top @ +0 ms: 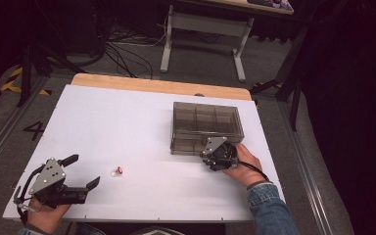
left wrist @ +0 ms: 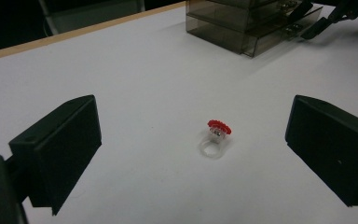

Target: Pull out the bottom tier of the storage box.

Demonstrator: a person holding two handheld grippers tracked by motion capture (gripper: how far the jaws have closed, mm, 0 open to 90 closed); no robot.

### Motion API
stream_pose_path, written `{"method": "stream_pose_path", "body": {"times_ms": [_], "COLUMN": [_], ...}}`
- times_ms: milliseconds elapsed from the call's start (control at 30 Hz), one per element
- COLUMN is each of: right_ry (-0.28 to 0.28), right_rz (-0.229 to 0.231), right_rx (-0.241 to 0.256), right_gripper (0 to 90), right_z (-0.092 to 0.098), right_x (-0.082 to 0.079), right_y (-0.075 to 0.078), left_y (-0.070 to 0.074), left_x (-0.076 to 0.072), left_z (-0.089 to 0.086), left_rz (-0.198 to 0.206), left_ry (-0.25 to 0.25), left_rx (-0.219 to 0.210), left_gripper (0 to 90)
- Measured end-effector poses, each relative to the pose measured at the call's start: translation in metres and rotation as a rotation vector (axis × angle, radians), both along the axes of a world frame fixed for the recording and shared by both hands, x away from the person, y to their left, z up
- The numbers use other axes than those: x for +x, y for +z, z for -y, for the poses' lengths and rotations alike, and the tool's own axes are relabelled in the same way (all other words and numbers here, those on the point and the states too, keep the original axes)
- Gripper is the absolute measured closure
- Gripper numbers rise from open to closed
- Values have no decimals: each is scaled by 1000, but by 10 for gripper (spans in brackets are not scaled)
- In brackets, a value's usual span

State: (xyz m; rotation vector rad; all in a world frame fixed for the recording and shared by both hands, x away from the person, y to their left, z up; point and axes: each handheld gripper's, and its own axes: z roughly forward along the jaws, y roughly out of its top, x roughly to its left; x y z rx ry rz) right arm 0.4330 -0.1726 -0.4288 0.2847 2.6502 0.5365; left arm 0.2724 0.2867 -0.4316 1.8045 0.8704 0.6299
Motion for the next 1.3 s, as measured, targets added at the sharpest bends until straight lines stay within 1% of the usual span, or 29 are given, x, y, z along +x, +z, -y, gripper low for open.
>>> {"method": "stream_pose_path", "body": {"times_ms": [67, 133, 167, 200, 233, 267, 300, 333, 367, 400, 467, 500, 533, 567, 667, 700, 800, 833, 867, 900, 933, 1000, 1033, 1067, 1100, 1167, 1233, 1267, 1300], "right_ry": [-9, -10, -11, -23, -20, -27, -1, -10, -4, -17, 5, -8, 20, 16, 21, 34, 21, 31, 31, 29, 47, 26, 39, 32, 45, 39, 42, 41, 53], "right_rz": [3, 9, 16, 27, 34, 37, 28, 31, 35, 35, 22, 22, 13, 11, 4, 0, -2, -8, -12, -16, -17, -26, -26, -34, -33, -46, -43, -52, -52], "right_rx": [5, -4, -6, -2, -9, -4, -20, -15, -21, -17, -27, -23, -38, -37, -45, -55, -53, -56, -64, -61, -70, -58, -67, -65, -70, -64, -68, -65, -72], "right_gripper": [540, 565, 583, 601, 623, 635, 639, 641, 643, 645, 649, 651, 653, 656, 662, 663, 664, 664, 665, 666, 668, 670, 671, 671, 672, 673, 674, 676, 677], "right_z": [-1, -1, -1, -1, -1, -1, 0, 0, 0, -1, 0, -1, 0, -1, -2, -1, -1, -1, 0, 0, 0, -1, -1, -1, -1, -1, 0, -1, 0], "right_x": [1, 1, 1, 1, 0, 0, 0, -2, -2, -4, -5, -7, -8, -10, -15, -16, -20, -20, -21, -23, -23, -27, -27, -29, -28, -30, -32, -33, -33], "right_y": [-2, -3, -2, -2, -2, -2, -1, -1, -1, -1, 0, 0, 1, 1, 2, 2, 2, 3, 3, 3, 4, 4, 4, 4, 5, 5, 5, 5, 5], "left_y": [0, 0, 0, 0, 0, 0, 0, 0, 0, 0, 0, 0, 0, 0, 0, 0, 0, 0, 0, 0, 0, 0, 0, 0, 0, 0, 0, 0, 0], "left_x": [0, 0, 0, 0, 0, 0, 0, 0, 0, 0, 0, 0, 0, -1, 0, 0, 0, 0, 0, 0, 0, 0, 0, 0, 0, 0, 0, 0, 0], "left_z": [0, 0, 0, 0, 0, 0, 0, 0, 0, 0, 0, 0, 0, 0, 0, -1, 0, 0, 0, 0, 0, 0, 0, 0, 0, 0, 0, 0, 0], "left_rz": [0, 0, 0, 1, 1, -1, -2, -1, -1, -1, 1, 1, 1, -2, 3, 5, 2, 2, 4, 4, 2, 2, 1, 1, 2, 2, 1, 1, 1], "left_ry": [0, 0, 0, 0, 0, 2, 2, 2, 2, 2, 1, 1, 1, 0, 0, 1, 2, 2, 2, 3, 2, 2, 2, 0, -1, 0, 2, 1, 2], "left_rx": [0, 1, 0, 0, 0, -3, -3, -3, -3, -2, 1, 0, 0, -2, 4, 5, 1, 1, 3, 3, 1, 1, 1, 2, 5, 5, 1, 1, 1], "left_gripper": [41, 41, 41, 41, 41, 41, 41, 41, 41, 41, 41, 41, 41, 41, 41, 41, 41, 41, 41, 41, 41, 41, 41, 41, 41, 41, 41, 41, 41]}}
